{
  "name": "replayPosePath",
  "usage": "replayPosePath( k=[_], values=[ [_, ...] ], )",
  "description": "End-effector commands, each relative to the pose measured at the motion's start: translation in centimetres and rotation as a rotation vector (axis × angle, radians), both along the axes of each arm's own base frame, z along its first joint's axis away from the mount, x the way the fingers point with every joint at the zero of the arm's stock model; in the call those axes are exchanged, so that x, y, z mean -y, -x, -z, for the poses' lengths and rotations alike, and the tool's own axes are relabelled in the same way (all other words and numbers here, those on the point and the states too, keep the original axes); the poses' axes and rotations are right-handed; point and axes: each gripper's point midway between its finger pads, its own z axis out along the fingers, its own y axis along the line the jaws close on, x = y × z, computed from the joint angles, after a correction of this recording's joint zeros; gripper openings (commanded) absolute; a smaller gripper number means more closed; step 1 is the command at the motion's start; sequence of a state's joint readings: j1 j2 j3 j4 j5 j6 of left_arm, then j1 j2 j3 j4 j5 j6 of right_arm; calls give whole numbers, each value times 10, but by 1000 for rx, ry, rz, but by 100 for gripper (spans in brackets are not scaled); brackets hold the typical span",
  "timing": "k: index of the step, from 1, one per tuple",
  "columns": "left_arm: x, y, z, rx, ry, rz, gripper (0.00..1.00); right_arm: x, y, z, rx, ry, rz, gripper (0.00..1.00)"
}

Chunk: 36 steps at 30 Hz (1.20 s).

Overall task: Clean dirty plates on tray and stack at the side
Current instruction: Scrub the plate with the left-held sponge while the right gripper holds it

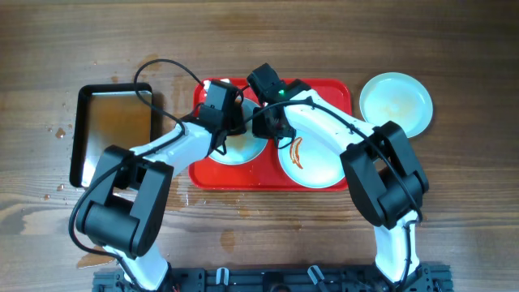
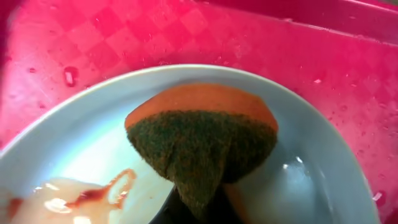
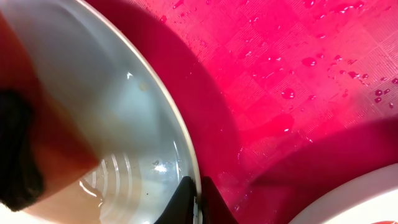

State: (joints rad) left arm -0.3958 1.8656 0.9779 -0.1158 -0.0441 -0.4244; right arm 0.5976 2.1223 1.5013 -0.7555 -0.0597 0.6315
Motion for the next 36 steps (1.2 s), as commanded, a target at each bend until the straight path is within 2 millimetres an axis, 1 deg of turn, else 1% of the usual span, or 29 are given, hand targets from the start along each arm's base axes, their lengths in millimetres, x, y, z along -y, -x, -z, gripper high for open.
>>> replayPosePath(
  k=[1, 3, 4, 6, 8, 10, 12, 14, 17, 18, 20, 21, 22, 23, 24, 26, 28, 32, 36],
  values=[
    [-59, 7, 27, -52, -231, -140, 4, 17, 4, 17, -15, 85, 1, 4],
    [-86, 13, 26, -63, -347, -194, 4, 17, 4, 17, -15, 84, 1, 4],
    [-96, 16, 25, -72, -403, -190, 4, 17, 4, 17, -15, 85, 1, 4],
    [-109, 19, 23, -82, -491, -172, 4, 17, 4, 17, -15, 85, 1, 4],
    [-125, 22, 17, -76, -584, -204, 4, 17, 4, 17, -15, 85, 1, 5],
    [-133, 24, 12, -72, -640, -221, 4, 17, 4, 17, -15, 85, -2, 4],
    [-141, 26, 1, -53, -709, -241, 4, 17, 4, 17, -13, 86, -9, 4],
    [-142, 25, -15, -14, -752, -254, 4, 17, 4, 17, -13, 86, -9, 4],
    [-131, 21, -41, 65, -754, -257, 4, 17, 4, 17, -13, 86, -9, 4],
    [-127, 21, -47, 83, -743, -255, 4, 17, 4, 17, -13, 86, -10, 4],
    [-112, 20, -66, 135, -706, -237, 4, 17, 4, 17, -13, 86, -10, 4],
    [-104, 21, -71, 149, -679, -220, 4, 17, 4, 17, -13, 86, -9, 4],
    [-92, 22, -74, 155, -625, -188, 4, 17, 4, 17, -13, 86, -9, 4],
    [-78, 23, -73, 148, -563, -148, 4, 17, 4, 17, -13, 86, -10, 4],
    [-59, 26, -67, 123, -465, -95, 4, 17, 4, 17, -13, 86, -10, 4],
    [-30, 34, -55, 60, -296, -21, 4, 16, 4, 17, -12, 85, -10, 4],
    [-12, 41, -44, -4, -171, -17, 4, 16, 4, 17, -11, 84, -10, 4],
    [8, 50, -23, -97, -42, -30, 4, 16, 3, 17, -10, 84, -10, 4],
    [4, 57, -1, -156, -73, -33, 4, 16, 4, 17, -11, 84, -10, 4]
  ],
)
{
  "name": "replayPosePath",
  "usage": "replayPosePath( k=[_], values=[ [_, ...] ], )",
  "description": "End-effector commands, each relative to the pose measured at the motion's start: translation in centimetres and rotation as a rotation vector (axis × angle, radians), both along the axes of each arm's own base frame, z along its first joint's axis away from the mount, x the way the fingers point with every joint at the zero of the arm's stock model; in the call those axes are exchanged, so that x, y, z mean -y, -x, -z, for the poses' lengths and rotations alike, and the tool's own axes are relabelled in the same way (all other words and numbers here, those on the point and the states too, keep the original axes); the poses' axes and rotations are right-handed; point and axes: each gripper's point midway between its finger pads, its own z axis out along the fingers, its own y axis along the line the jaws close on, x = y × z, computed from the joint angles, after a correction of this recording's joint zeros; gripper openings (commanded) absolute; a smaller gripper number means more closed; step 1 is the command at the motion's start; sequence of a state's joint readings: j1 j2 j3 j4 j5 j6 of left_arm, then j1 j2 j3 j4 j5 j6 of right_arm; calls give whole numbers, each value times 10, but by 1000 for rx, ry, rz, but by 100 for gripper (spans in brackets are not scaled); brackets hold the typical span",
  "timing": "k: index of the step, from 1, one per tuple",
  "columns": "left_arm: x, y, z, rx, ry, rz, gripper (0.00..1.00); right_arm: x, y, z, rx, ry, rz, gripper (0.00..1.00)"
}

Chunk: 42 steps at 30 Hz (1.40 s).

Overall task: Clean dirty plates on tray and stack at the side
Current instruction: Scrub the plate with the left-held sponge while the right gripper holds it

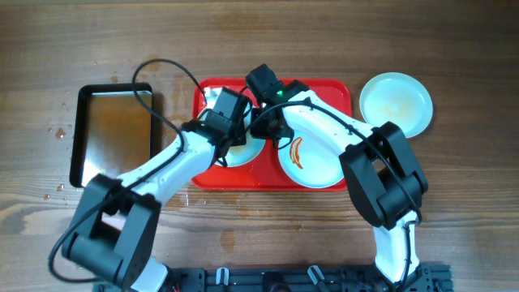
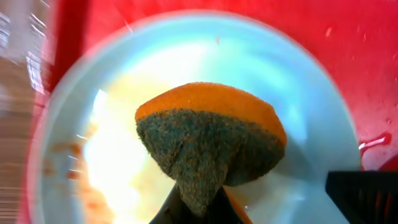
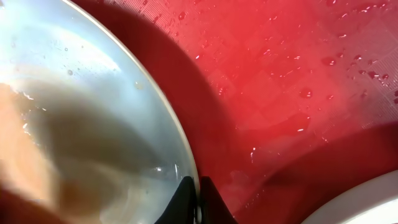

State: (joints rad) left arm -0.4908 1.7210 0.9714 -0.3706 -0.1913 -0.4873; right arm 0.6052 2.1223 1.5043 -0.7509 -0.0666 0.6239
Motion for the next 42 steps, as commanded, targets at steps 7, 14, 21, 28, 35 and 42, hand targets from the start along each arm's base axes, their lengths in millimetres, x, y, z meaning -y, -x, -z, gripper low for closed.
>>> replayPosePath(
  k=[7, 14, 21, 28, 35, 42],
  values=[
    [-34, 25, 47, -147, -175, -74, 4, 21, 3, 18, -16, 95, 4, 4],
    [-96, 31, 25, -115, -544, -108, 4, 21, 3, 18, -15, 94, 3, 4],
    [-112, 16, -2, -33, -690, -118, 4, 21, 3, 18, -15, 95, 3, 4],
    [-98, -9, -47, 97, -608, -164, 4, 22, 3, 18, -14, 98, 3, 4],
    [-14, -7, -25, -32, -9, 13, 4, 22, 3, 18, -13, 97, 4, 4],
    [16, -1, 4, -134, 152, 79, 4, 22, 3, 18, -14, 98, 3, 4]
  ],
)
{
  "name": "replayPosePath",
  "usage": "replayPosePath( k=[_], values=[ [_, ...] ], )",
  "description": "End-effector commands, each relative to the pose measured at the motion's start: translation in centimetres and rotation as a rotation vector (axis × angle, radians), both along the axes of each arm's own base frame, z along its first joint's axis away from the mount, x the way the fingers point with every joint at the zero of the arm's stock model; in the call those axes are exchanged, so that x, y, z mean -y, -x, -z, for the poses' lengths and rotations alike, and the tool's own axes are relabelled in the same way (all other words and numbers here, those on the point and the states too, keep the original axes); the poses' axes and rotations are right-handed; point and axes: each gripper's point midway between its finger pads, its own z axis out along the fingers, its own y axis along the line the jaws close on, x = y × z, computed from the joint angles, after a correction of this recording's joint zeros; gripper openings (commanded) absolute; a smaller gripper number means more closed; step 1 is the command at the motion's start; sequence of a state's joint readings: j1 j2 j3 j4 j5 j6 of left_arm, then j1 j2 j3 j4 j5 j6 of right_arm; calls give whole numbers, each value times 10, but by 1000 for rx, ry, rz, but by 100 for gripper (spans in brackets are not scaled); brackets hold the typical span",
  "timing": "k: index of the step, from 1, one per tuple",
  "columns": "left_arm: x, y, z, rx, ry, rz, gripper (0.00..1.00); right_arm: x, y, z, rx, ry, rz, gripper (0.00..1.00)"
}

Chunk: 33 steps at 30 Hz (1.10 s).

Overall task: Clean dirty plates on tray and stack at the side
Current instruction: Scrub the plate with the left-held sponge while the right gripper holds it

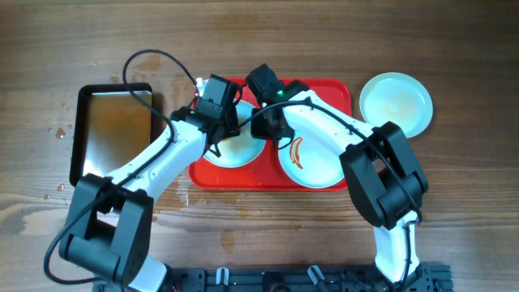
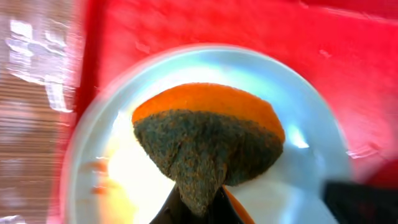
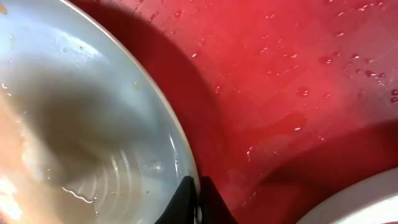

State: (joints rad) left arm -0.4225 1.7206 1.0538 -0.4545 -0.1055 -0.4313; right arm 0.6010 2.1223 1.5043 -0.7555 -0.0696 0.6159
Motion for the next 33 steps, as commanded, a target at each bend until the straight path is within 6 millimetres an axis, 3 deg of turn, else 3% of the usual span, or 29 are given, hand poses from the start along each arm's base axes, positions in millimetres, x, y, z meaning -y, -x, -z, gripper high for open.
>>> replayPosePath(
  k=[1, 5, 8, 15, 22, 24, 28, 33],
  values=[
    [23, 13, 27, -117, 103, 60, 4, 20, 3, 18, -10, 97, 7, 4],
    [19, 17, 53, -170, 69, 51, 4, 20, 3, 18, -9, 96, 7, 4],
    [0, 17, 67, -185, -19, 11, 4, 20, 3, 18, -10, 97, 7, 4],
    [-87, 13, 56, -136, -427, -114, 4, 20, 3, 18, -10, 97, 7, 4],
    [-129, 6, 45, -119, -572, -144, 4, 20, 3, 18, -10, 97, 7, 4],
    [-142, 4, 38, -108, -639, -156, 4, 20, 3, 18, -10, 97, 7, 4],
    [-159, -7, -1, -20, -806, -212, 4, 20, 3, 18, -9, 97, 7, 4],
    [-132, -22, -38, 110, -762, -207, 4, 20, 3, 18, -9, 97, 7, 4]
  ],
)
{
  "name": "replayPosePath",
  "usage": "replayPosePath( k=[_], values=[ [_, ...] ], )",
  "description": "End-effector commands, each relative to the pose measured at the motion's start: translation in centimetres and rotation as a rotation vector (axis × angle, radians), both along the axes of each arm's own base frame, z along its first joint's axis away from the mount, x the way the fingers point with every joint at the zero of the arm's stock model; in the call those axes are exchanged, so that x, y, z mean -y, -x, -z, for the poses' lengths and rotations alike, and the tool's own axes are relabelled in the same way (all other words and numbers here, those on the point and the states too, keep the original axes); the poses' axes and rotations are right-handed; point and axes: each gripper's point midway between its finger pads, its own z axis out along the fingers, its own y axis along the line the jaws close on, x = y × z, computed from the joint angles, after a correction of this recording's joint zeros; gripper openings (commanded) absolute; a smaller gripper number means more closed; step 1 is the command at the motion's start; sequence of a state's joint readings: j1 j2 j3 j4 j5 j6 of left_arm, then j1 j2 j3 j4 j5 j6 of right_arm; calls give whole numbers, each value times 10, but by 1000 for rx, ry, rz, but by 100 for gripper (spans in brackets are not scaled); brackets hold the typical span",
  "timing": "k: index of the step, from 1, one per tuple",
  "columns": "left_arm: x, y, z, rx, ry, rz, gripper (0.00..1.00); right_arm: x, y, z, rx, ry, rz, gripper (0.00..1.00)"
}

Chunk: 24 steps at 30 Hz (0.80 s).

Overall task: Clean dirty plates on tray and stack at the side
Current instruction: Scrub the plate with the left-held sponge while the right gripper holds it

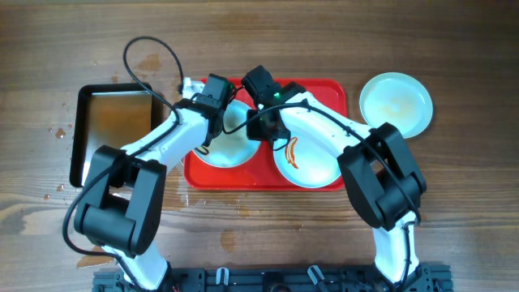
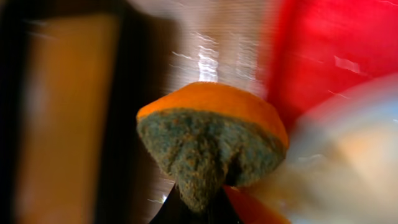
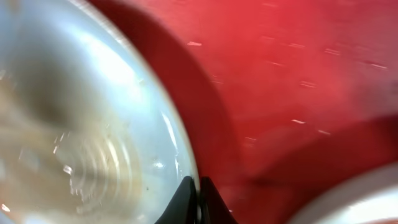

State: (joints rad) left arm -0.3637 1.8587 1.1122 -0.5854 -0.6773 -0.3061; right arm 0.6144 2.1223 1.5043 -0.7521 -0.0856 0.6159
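A pale blue plate [image 1: 235, 144] smeared with thin brownish liquid lies in the left half of the red tray [image 1: 328, 88]. My right gripper [image 3: 198, 190] is shut on that plate's [image 3: 81, 124] right rim. My left gripper [image 2: 199, 208] is shut on an orange sponge with a green scouring face [image 2: 211, 134]. The sponge hangs over the tray's left edge, beside the plate, with wet wood below it. A second plate [image 1: 312, 166] with a red sauce streak lies in the tray's right half.
Another pale plate [image 1: 395, 104] with a faint stain rests on the wooden table right of the tray. A dark baking pan [image 1: 113, 134] holding brownish liquid lies left of the tray, close to the sponge. Water drops dot the table by the pan.
The sponge was over the left plate's middle; now it is at the tray's left edge, over wet wood near the pan. The tray and plate sit slightly further left. My right gripper still pinches the rim.
The sponge was on the left plate beside a red sauce smear while my right gripper held the rim. At the following moments the sponge was over other parts of the plate and the smear had thinned to a pale film. Now the sponge is off the plate at its left.
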Motion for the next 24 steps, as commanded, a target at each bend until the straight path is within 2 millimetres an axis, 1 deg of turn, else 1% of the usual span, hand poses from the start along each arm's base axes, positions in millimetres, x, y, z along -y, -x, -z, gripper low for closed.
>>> replayPosePath(
  k=[1, 2, 3, 5, 6, 7, 8, 9, 11, 13, 16, 19, 22, 24],
  values=[
    [-8, -12, -48, 139, -103, -16, 4, 28, -2, 18, -2, 112, 24, 4],
    [-1, -12, -48, 139, -66, 0, 4, 28, -2, 18, -2, 112, 24, 4],
    [11, -12, -45, 129, 10, 25, 4, 28, -2, 18, -2, 112, 24, 4],
    [35, -9, -32, 83, 172, 69, 4, 28, -2, 18, 0, 115, 25, 4],
    [59, -4, -20, 29, 346, 89, 4, 28, -2, 18, 0, 115, 24, 4],
    [74, 0, -14, -8, 465, 98, 4, 28, -2, 18, 0, 115, 24, 4],
    [84, 3, -11, -31, 530, 110, 4, 28, -2, 18, 0, 115, 25, 4],
    [98, 7, -10, -63, 621, 131, 4, 28, -2, 18, 0, 115, 24, 5],
    [115, 13, -10, -106, 727, 163, 4, 28, -2, 18, 0, 115, 25, 4],
    [126, 20, -8, -142, 780, 182, 4, 28, -2, 18, 2, 114, 24, 4],
    [128, 30, -2, -179, 776, 180, 4, 28, -3, 18, 3, 112, 25, 4],
    [123, 39, 9, -203, 761, 165, 4, 28, -3, 18, 3, 112, 25, 4],
    [108, 48, 24, -223, 696, 131, 4, 28, -3, 18, 2, 113, 24, 4],
    [91, 53, 34, -221, 613, 102, 4, 28, -2, 18, 1, 113, 24, 4]
  ],
)
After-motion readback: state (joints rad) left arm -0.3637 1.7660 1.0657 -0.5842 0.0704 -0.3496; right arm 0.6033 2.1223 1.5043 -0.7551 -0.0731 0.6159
